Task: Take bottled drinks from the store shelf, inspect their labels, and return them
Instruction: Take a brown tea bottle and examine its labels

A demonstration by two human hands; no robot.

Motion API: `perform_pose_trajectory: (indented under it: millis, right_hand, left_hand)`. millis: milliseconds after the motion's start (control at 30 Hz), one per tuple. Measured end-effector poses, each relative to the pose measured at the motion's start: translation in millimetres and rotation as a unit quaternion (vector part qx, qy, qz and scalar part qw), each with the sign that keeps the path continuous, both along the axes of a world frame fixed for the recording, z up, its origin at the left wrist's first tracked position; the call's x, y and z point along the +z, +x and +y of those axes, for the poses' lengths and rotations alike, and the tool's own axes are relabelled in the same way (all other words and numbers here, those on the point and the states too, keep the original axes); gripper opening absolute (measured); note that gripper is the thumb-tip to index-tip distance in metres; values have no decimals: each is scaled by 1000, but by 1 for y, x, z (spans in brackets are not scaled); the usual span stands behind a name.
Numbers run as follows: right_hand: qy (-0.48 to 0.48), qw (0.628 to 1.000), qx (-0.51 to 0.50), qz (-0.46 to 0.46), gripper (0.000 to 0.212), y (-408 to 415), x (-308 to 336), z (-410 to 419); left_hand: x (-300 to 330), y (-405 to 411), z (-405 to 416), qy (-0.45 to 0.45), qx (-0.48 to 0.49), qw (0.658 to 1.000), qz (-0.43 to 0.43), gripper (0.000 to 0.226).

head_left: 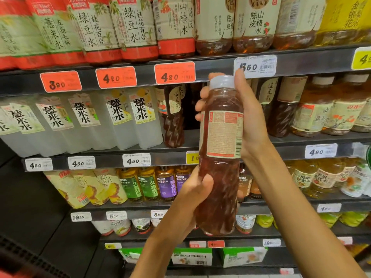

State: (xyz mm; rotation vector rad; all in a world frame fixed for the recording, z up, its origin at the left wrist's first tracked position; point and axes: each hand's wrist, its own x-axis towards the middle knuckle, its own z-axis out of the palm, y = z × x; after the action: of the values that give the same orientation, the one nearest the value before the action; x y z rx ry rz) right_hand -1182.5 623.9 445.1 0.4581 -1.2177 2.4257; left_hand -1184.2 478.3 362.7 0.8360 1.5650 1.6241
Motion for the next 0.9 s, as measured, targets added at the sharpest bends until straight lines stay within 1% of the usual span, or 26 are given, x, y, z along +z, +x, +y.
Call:
perform_pose_trajectory:
  millis: [67, 133, 167, 233, 300, 333, 400, 433, 467, 500, 533, 600, 700, 767, 800, 833, 900]
  right_hand:
    - [19, 998, -65, 7, 37, 1, 1, 3]
    - [55, 988, -141, 12, 34, 1, 2, 2]
    - [77, 982, -174, 11, 32, 0, 2, 0]
    - [110, 970, -217, 6, 30, 0, 1, -5]
    - [120, 970, -212, 15, 27, 0, 1, -9]
    - [114, 976, -183, 25, 27, 0, 0, -11]
    - [68, 994, -81, 28, 30, 0, 1, -15]
    - [44, 998, -35, 25, 33, 0, 1, -16]
    - [26, 999, -3, 27, 36, 0, 1, -17]
    - [18, 999, 11, 29, 36, -1, 1, -16]
    - [18, 999, 12, 32, 35, -1, 1, -15]
    - [42, 998, -31, 24, 31, -1, 0, -11]
    - [84, 989, -118, 12, 26, -2, -1, -7]
    - [93, 985, -144, -16, 24, -3, -1, -6]
    - [88, 986, -141, -32, 24, -3, -1, -7]
    - [72, 989, -124, -44, 26, -3, 0, -6]
    - [18, 997, -57, -49, 33, -1, 0, -5]
  left_hand:
    - [2, 0, 1, 18, 25, 999, -9, 84]
    - [-4, -1, 0, 38, 53, 998, -1, 66]
    - [-7, -2, 2, 43, 69, 997, -8, 66]
    - [-14, -4, 4, 60, 95, 992, -54, 77]
    - [-16, -5, 6, 97, 69, 985, -129, 77]
    - [-16, -3, 6, 120, 31, 978, -168, 72]
    - [-13, 0, 6, 167, -63, 952, -248, 67]
    - [-12, 2, 6, 180, -95, 941, -271, 66]
    - [-12, 2, 5, 181, -106, 940, -269, 67]
    - [-14, 1, 6, 169, -101, 947, -255, 71]
    - [-14, 0, 7, 139, -68, 961, -231, 77]
    - [-14, -4, 8, 64, 30, 980, -186, 89]
    - [-14, -4, 6, 15, 75, 983, -169, 99]
    - [-12, 2, 5, 28, 85, 981, -173, 92]
    - [-12, 4, 4, 47, 77, 977, -193, 87]
    - [-12, 5, 3, 70, 65, 972, -216, 82]
    - [-11, 7, 1, 119, 8, 957, -263, 73]
